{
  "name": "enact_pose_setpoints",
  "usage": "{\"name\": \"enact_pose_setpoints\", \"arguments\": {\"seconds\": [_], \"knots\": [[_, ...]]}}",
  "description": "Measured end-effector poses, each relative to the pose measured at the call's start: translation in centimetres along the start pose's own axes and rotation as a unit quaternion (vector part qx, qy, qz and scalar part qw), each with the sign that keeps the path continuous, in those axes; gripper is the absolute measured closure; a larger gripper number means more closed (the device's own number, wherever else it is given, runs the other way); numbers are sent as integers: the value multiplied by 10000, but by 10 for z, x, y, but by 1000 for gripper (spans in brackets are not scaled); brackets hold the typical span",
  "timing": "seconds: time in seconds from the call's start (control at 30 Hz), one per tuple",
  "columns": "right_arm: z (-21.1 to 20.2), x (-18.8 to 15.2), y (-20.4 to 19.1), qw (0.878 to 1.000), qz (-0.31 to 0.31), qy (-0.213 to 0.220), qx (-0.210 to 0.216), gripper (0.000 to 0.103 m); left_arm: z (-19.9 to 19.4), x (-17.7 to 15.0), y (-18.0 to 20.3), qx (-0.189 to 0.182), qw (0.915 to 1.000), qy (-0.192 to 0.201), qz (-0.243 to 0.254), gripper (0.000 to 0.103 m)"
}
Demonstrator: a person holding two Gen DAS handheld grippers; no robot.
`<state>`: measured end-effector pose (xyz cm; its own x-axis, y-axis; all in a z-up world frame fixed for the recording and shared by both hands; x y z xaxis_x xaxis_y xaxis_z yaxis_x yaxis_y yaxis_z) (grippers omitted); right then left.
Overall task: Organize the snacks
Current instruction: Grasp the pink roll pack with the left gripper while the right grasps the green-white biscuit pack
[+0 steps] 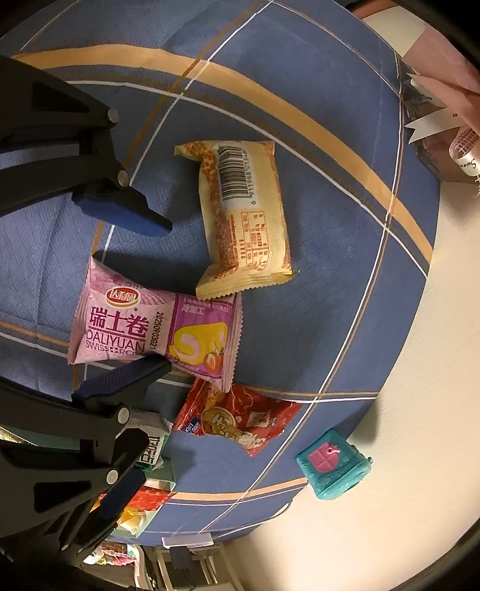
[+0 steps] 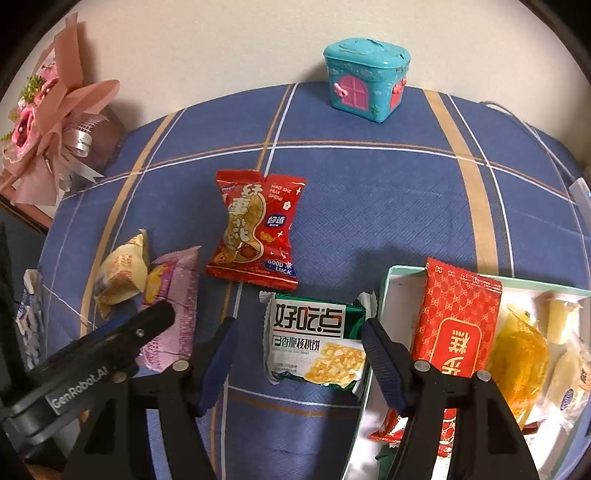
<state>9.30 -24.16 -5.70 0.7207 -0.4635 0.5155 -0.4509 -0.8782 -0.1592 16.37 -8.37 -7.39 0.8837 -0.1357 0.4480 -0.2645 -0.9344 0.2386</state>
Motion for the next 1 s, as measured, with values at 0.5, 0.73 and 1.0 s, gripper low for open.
{"name": "enact_pose_setpoints", "arguments": {"seconds": [0.5, 0.73, 1.0], "knots": [[11, -2, -4, 9999, -6, -91, -69, 31, -4, 0, -3, -27, 10000, 19, -48, 35], [17, 2, -8, 9998, 43, -142, 117, 31, -5, 2, -8, -34, 9999, 47, -108, 35], [15, 2, -22, 9985, -54, -223, 496, 34, -9, 3, -12, -38, 9998, 87, -161, 35]]}}
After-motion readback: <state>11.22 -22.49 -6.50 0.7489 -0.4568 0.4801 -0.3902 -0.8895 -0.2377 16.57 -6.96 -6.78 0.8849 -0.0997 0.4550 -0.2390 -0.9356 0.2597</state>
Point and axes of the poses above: each gripper's, at about its wrist camera, not at the fingertips, and z roughly the way its jaws point, y to its right, x to its top, the point moved 1 cm from there along z, roughly the way its jaws point, and after that the axes turned 13 degrees about y, right-handed, at the moved point
